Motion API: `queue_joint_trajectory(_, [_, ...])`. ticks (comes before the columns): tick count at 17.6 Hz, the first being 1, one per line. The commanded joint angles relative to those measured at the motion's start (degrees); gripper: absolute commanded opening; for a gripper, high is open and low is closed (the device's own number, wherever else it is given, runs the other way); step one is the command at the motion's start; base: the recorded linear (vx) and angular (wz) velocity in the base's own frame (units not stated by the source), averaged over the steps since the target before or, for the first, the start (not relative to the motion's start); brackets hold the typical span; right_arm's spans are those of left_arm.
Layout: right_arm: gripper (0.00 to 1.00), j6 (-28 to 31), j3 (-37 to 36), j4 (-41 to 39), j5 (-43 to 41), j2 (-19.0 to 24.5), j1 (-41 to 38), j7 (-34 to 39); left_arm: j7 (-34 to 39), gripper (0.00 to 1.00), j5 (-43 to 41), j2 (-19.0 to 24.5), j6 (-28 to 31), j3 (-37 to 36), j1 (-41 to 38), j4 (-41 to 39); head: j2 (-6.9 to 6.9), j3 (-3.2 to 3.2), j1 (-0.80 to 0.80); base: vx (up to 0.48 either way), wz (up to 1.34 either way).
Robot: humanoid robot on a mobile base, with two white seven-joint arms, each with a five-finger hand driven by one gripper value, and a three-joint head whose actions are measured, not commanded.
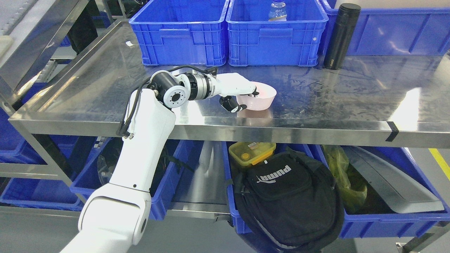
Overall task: Stack pink IKEA bowl on shelf middle layer
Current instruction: 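Close the left hand on the bowl rim and lift it, then hold the pink bowl up in the left hand while driving to the other shelf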
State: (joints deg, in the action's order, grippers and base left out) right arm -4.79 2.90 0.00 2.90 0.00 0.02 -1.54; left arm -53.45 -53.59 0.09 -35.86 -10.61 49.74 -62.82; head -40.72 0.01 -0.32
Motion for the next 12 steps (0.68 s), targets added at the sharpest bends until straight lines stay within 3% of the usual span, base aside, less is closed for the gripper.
queue_joint_trajectory(1, [1.0,0.0,0.0,-1.0,0.0,-1.0,-1.2,0.0,-1.6,0.0,7.4,0.9,-1.1,10.3,-0.3,-8.3,0.0,0.0,0.0,-0.003,0.03])
queue_joint_trajectory(7, [1.0,0.0,0.0,-1.0,0.0,-1.0,-1.2,0.0,-2.5,0.0,13.9,0.9,-2.8,10.2,-6.3,-22.9,0.0,0.0,0.0,-0.009,0.14])
queue_joint_trajectory(10, [1.0,0.0,0.0,-1.0,0.0,-1.0,-1.2,0.0,-2.3,0.0,14.2,0.9,-8.9,10.3,-11.0,-25.5,0.0,0.0,0.0,-0.025,0.72])
queue_joint_trajectory(12, [1.0,0.0,0.0,-1.0,0.0,-1.0,-1.2,0.0,-1.9,0.0,14.4,0.9,-9.1,10.4,-12.5,-25.5,0.0,0.0,0.0,-0.037,0.86])
